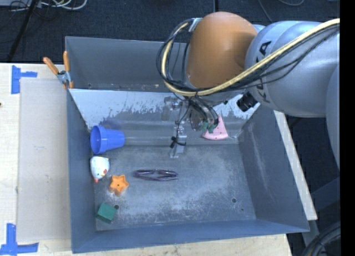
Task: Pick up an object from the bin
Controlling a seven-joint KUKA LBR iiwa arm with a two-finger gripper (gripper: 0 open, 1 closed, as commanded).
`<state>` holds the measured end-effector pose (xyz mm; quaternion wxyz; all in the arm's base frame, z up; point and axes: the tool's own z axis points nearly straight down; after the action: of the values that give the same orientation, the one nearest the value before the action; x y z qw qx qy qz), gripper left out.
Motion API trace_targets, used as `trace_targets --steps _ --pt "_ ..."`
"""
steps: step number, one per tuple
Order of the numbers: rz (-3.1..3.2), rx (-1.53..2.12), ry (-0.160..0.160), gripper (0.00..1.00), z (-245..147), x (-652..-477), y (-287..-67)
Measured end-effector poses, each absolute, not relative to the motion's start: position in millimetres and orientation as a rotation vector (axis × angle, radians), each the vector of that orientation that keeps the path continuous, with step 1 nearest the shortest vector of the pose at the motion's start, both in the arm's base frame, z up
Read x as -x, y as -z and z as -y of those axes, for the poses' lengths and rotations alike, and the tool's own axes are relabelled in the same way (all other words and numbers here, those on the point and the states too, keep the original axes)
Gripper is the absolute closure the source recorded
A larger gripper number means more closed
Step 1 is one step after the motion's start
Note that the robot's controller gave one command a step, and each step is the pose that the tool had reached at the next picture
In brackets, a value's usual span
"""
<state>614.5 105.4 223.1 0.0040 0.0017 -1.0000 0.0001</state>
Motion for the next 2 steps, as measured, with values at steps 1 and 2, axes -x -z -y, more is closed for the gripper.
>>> trace_targets --steps 1,2 --pt "3.141 -0.002 0.001 0.00 -104.9 -615.5 -228.3" --pt "3.141 0.053 0.001 0.00 -93.0 -584.4 -174.1"
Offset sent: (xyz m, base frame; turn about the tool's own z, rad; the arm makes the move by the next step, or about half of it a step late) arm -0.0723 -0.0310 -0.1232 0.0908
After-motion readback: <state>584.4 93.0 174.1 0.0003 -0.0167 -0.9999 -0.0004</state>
